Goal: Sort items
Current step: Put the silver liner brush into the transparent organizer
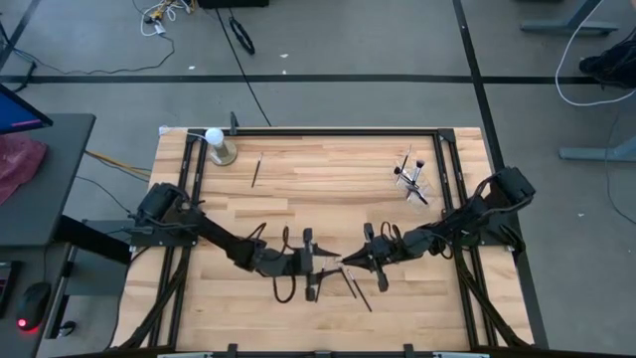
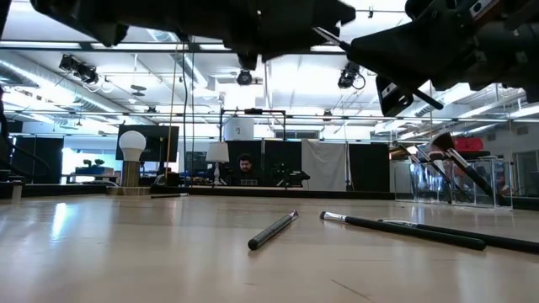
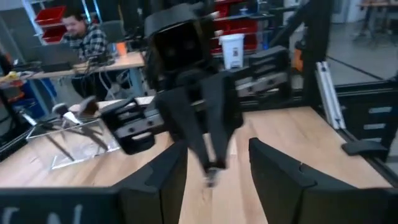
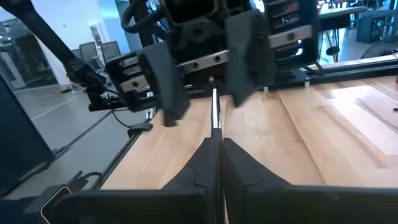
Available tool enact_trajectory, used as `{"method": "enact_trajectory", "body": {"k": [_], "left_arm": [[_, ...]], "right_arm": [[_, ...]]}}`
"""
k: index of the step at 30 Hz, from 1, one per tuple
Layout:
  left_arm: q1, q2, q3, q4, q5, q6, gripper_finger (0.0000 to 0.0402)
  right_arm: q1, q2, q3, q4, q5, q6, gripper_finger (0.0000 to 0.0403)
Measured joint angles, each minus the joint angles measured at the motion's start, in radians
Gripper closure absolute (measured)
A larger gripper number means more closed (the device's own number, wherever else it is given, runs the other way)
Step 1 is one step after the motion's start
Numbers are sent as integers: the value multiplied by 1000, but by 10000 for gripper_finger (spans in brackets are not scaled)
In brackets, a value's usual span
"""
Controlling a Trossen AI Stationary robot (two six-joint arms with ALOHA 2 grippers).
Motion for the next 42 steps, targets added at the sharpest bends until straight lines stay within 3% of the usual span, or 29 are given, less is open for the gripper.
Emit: {"method": "enact_trajectory", "body": {"k": [11,20,24,27,35,42], "left_arm": [[-16,0,3,-31,-13,-2,297],[-15,0,3,-41,-10,-4,387],[-14,0,3,-73,13,-43,387],[-11,0,3,-118,14,-104,388],[61,0,3,-245,62,-366,386],[125,0,3,-265,115,-465,387]], "right_arm": [[4,-2,1,2,3,-14,395],[5,-2,1,-5,-5,-14,392],[5,-3,3,-43,-2,-17,378],[2,-39,3,-142,7,-36,357],[-14,-210,57,-673,41,8,266],[-14,-170,180,-868,154,4,218]]}}
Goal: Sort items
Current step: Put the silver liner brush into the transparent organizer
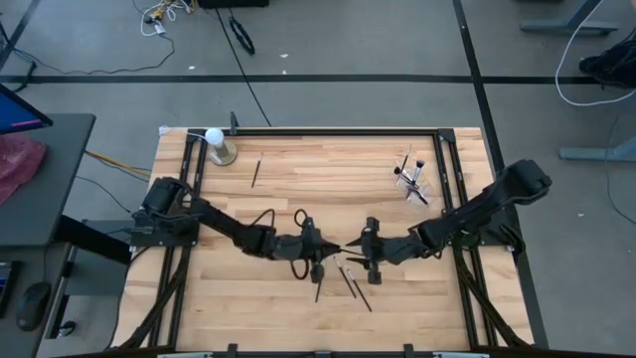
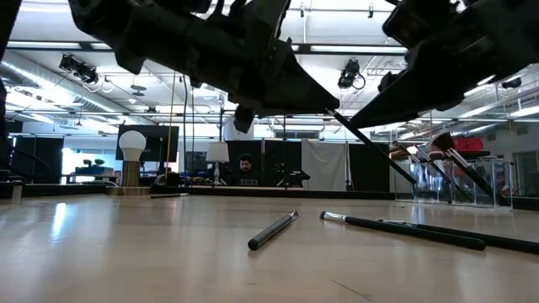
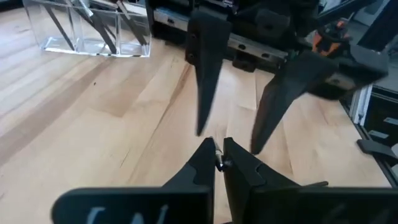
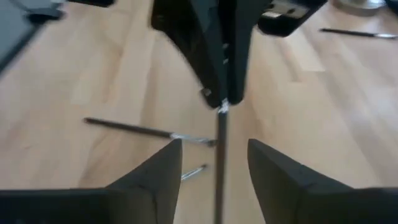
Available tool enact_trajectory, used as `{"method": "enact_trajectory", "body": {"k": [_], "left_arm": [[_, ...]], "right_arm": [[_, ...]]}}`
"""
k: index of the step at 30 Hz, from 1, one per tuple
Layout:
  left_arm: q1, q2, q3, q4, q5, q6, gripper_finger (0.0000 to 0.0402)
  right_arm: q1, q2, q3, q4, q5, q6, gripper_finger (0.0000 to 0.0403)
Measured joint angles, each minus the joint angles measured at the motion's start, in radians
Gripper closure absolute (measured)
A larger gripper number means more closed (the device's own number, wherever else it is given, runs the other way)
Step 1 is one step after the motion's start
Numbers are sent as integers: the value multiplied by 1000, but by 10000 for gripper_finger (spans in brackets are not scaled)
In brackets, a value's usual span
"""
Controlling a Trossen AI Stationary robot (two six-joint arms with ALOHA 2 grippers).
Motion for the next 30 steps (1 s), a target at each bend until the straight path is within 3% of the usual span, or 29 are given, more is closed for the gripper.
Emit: {"method": "enact_trajectory", "body": {"k": [4,11,20,24,30], "left_arm": [[8,0,0,3,8,-7,384],[8,0,0,4,8,-10,382],[7,0,0,6,0,1,377],[8,-9,0,7,-7,40,349],[7,-102,0,-122,12,67,274]], "right_arm": [[-2,46,39,-5,65,-18,227],[-4,104,78,12,63,-31,271],[-4,112,82,26,68,34,386],[-2,112,48,109,98,71,383],[14,85,-115,417,241,71,393]]}}
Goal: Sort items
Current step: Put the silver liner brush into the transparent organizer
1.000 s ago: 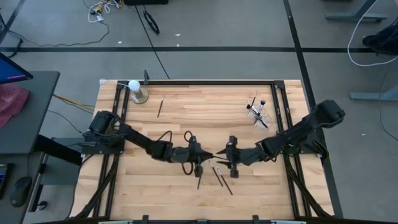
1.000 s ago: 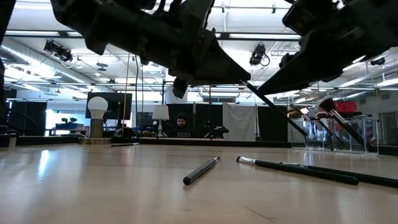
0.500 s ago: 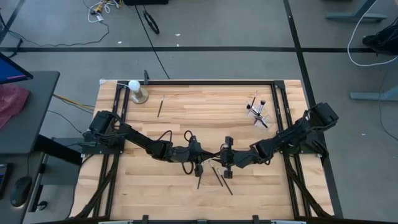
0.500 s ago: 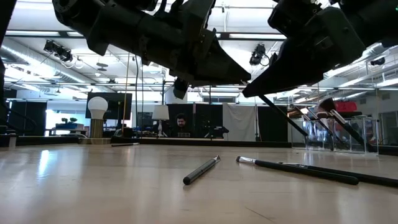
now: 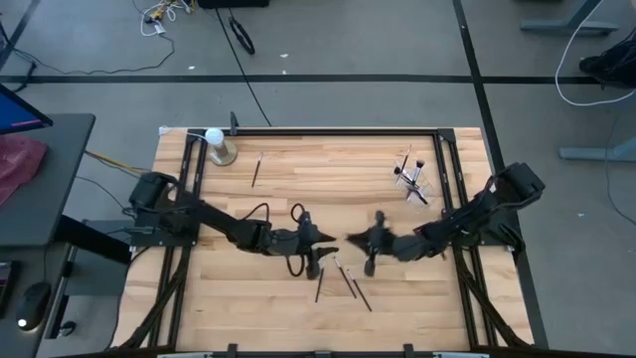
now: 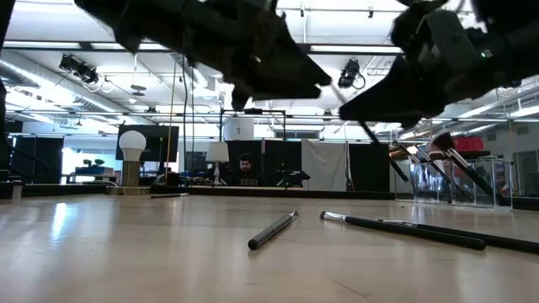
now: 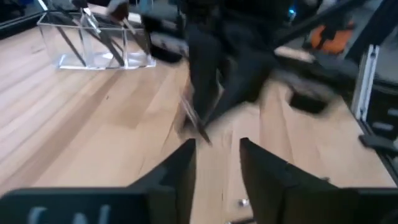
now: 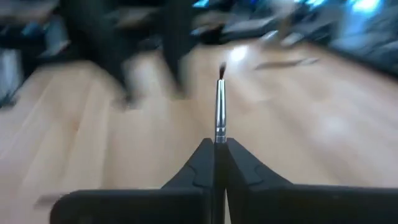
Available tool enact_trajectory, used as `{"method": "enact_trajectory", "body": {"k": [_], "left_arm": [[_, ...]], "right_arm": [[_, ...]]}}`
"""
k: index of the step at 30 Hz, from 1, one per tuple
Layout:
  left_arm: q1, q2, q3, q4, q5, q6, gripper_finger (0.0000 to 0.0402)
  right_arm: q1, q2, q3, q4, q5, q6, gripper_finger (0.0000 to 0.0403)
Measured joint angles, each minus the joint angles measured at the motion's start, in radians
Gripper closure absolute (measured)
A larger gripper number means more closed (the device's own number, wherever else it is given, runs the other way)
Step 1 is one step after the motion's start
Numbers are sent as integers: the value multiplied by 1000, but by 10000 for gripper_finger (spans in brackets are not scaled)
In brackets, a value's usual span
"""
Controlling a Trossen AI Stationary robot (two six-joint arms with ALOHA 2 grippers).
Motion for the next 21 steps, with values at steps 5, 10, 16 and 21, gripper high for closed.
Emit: {"method": "enact_trajectory", "body": {"k": [5,10,16,21], "left_arm": [[-28,-45,0,-105,-44,-3,236],[-58,-30,0,-116,-115,2,231],[-70,-15,-6,-117,-175,-24,239],[-68,-15,-7,-107,-200,-24,241]], "right_arm": [[11,-137,-181,259,243,-55,393],[9,-372,-321,498,496,-340,393],[-46,-632,-395,690,691,-794,393],[-170,-739,-414,647,654,-833,393]]}}
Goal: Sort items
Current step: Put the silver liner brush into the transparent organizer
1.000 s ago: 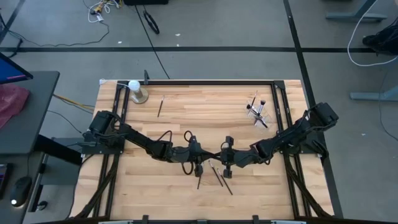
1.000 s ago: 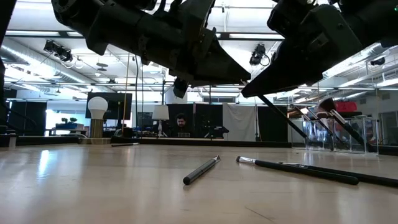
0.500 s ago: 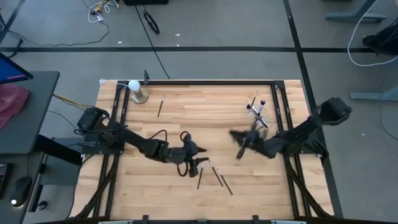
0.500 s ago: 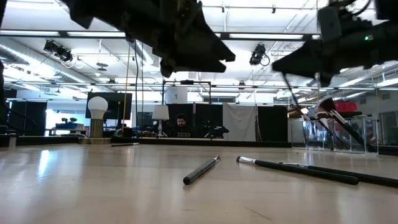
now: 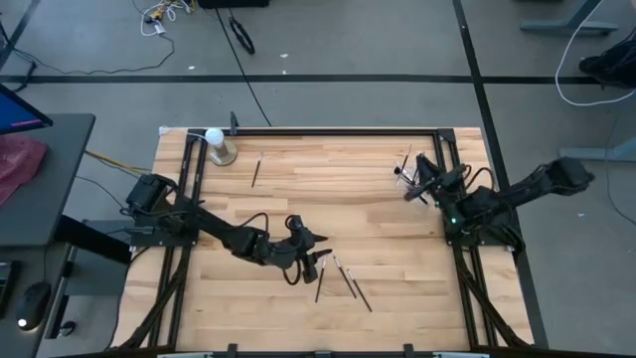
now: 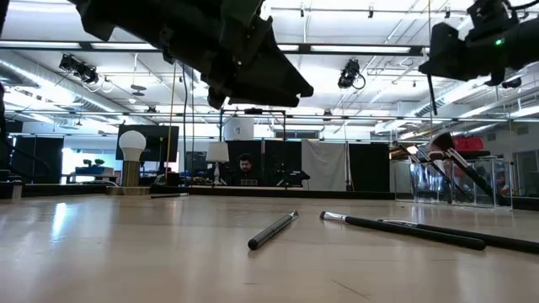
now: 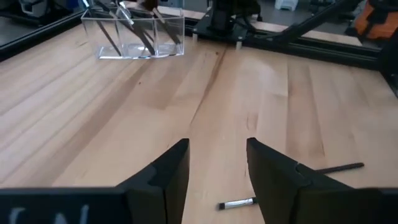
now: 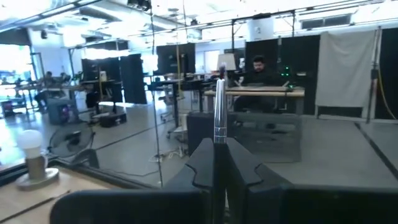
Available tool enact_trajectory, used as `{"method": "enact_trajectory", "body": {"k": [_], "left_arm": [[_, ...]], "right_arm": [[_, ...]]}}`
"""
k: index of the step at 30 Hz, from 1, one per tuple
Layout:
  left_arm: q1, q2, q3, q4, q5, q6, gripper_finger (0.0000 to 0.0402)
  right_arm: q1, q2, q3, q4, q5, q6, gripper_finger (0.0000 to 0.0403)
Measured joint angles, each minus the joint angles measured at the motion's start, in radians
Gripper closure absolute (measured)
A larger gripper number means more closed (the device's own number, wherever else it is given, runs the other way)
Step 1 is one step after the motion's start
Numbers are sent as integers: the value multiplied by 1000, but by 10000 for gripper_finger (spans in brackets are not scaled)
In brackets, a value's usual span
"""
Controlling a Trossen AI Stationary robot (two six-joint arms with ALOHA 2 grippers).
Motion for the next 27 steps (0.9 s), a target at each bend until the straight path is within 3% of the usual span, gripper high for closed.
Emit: {"method": "enact_trajectory", "body": {"k": [7,11,16,27], "left_arm": [[6,0,0,-1,0,1,241],[6,0,0,-2,0,1,241],[6,0,0,-1,0,2,241],[6,0,0,-2,0,2,241]], "right_arm": [[-274,2,-5,-254,-203,353,392],[-452,1,-5,-386,-255,541,392],[-622,15,-5,-578,-433,811,392],[-717,116,-5,-599,-470,871,392]]}}
